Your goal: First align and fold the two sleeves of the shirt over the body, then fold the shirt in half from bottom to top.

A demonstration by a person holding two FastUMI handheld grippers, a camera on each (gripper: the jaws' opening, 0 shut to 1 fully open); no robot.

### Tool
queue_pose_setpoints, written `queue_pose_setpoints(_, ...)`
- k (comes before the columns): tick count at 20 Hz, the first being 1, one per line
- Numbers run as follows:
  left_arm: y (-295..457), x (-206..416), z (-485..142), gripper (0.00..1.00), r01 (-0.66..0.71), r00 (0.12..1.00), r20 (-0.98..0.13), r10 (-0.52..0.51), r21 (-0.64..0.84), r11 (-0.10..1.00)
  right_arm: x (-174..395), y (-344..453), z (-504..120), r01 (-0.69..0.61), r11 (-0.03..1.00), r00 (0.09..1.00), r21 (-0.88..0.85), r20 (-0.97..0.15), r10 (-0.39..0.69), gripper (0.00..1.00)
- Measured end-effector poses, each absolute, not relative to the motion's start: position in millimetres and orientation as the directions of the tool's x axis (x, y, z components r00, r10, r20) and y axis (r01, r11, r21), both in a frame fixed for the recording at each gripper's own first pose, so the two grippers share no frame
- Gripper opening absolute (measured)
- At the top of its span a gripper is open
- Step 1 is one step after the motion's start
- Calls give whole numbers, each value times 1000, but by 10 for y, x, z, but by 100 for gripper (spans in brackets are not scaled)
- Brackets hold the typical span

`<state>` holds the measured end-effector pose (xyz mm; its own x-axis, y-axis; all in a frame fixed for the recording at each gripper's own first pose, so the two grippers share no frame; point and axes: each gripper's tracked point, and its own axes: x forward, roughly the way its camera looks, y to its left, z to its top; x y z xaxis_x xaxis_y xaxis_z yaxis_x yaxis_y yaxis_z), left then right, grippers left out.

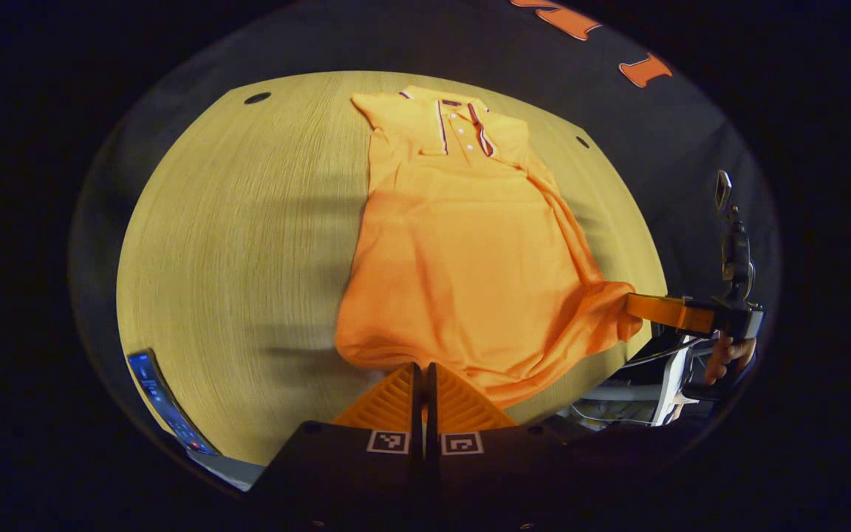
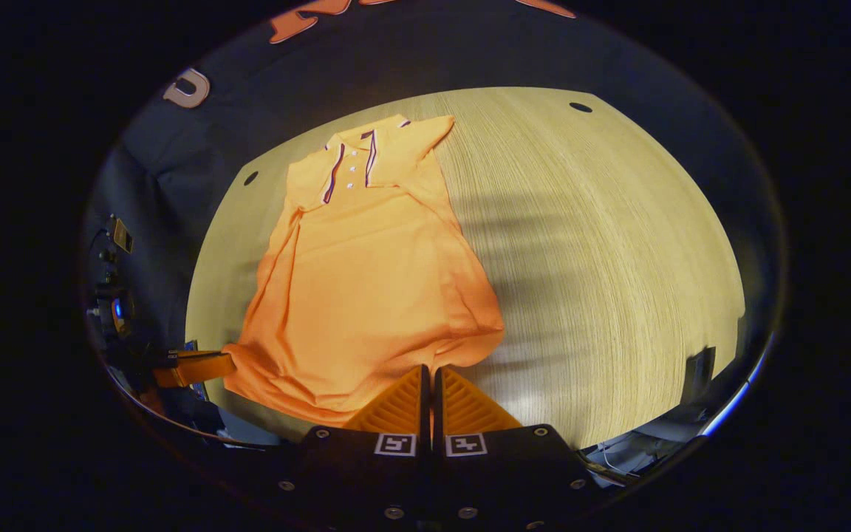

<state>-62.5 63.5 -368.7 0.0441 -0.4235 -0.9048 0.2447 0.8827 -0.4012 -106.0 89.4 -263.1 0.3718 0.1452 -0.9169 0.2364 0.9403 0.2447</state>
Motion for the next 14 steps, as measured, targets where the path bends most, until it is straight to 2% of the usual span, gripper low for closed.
queue_pose_setpoints(6, 541, 61, -3468, 1, 256, 119, -876, -468, -428, 867, -552, 799, -2332, 236, 934, 444, 268, -885, 142, 0)
queue_pose_setpoints(14, 312, 1189, -3253, 1, 238, 245, -871, -427, -373, 897, 459, 504, -2217, 158, 914, 497, 374, -830, 253, 0)
